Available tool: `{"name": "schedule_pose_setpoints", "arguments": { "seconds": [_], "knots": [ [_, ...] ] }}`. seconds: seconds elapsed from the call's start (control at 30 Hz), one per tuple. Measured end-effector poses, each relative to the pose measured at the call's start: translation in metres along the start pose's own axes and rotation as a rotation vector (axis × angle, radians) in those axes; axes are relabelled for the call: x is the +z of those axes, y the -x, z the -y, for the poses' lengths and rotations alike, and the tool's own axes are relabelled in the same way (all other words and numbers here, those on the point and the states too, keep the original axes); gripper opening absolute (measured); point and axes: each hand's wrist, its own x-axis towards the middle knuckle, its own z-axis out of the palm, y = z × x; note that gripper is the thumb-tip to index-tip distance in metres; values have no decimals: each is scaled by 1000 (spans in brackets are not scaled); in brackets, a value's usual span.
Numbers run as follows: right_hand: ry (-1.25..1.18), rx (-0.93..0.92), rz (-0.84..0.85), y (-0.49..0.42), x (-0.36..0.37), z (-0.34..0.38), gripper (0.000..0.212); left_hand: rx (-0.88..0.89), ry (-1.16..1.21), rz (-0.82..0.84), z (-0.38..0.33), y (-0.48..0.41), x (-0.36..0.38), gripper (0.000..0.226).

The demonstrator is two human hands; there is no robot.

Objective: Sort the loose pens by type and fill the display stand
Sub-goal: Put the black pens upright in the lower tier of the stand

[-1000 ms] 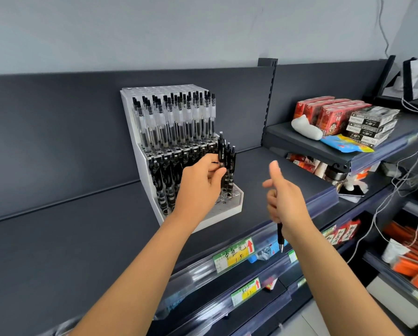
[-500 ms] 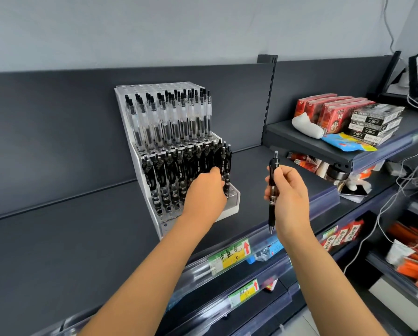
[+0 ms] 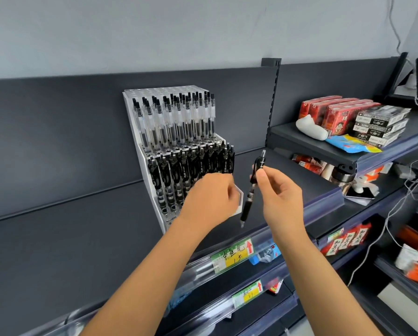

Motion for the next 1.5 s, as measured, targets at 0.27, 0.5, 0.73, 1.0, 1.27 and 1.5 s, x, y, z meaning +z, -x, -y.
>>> {"name": "schedule_pose_setpoints", "arguments": {
  "seconds": [0.27,0.5,0.73,1.0,1.27,1.5],
  "knots": [
    [-132,-72,165,-4,26,21,21,44,417,-115,9,4,-19,11],
    [1,7,144,7,18,-5,27,-128,483,-370,33,-1,-5,17],
    [104,57,68,16,7,-14,22,-163,279,-230,39,-10,19,20],
    [236,103,111,27,7,-17,16,-179,75,-125,32,-11,24,28],
    [459,30,232,41,8,-16,32,-115,114,-11,36,19,-3,35],
    [517,-502,293,75,84,7,33,-18,-565,-137,99,112,-71,36]
  ]
}}
